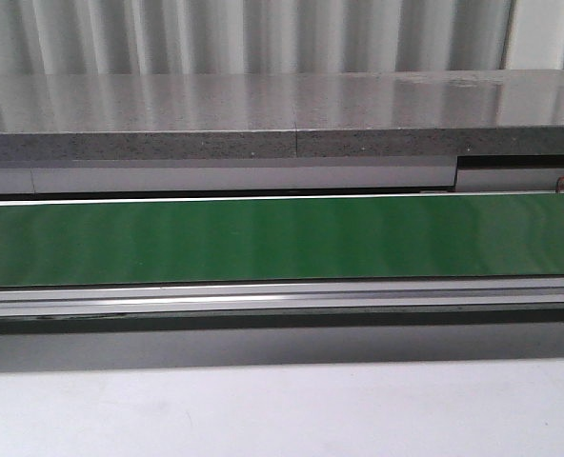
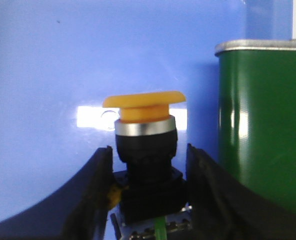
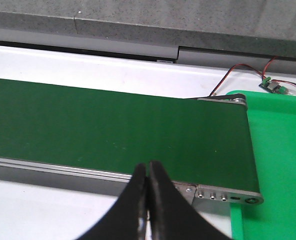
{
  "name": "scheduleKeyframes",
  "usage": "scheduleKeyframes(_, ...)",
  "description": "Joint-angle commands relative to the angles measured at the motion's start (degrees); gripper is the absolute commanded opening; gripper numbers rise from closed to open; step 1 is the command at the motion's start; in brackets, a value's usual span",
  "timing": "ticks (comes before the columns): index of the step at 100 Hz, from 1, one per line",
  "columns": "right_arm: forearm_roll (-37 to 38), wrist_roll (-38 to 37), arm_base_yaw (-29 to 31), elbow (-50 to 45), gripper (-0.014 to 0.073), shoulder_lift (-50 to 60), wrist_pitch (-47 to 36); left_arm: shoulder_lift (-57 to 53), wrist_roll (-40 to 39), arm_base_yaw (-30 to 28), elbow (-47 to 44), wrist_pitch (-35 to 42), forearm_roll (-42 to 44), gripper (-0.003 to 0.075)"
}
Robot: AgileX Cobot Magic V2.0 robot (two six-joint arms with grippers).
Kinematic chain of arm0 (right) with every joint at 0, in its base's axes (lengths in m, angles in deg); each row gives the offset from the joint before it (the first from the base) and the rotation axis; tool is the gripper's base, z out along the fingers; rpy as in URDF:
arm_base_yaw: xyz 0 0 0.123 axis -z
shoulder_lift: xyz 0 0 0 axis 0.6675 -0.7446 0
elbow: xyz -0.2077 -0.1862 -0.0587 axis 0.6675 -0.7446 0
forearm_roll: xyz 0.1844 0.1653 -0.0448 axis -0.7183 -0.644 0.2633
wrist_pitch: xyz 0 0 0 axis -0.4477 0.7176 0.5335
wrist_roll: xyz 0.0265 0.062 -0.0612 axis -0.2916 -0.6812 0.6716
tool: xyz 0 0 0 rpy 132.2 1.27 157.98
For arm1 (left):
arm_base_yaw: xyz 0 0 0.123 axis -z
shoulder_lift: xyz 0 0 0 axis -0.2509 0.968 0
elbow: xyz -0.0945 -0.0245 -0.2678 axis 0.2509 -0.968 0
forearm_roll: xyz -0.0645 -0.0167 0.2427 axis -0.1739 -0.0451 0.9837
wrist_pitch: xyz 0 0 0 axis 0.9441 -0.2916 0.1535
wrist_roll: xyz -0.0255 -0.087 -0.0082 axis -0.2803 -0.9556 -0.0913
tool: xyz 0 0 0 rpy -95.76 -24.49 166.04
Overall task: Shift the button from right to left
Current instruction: 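Carry the button with the left gripper over the blue bin and lower it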
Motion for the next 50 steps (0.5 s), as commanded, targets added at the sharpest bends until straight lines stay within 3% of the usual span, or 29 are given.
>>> scheduleKeyframes(1,-0.48,0.30,-0.10,1.37,-0.0068,-0.16,-3.61,-0.45,1.86,-0.14,1.78,0.92,-2.62,-0.0020)
scheduleKeyframes(50,-0.48,0.30,-0.10,1.37,-0.0068,-0.16,-3.49,1.23,6.17,-0.24,1.78,3.77,1.95,-0.0019)
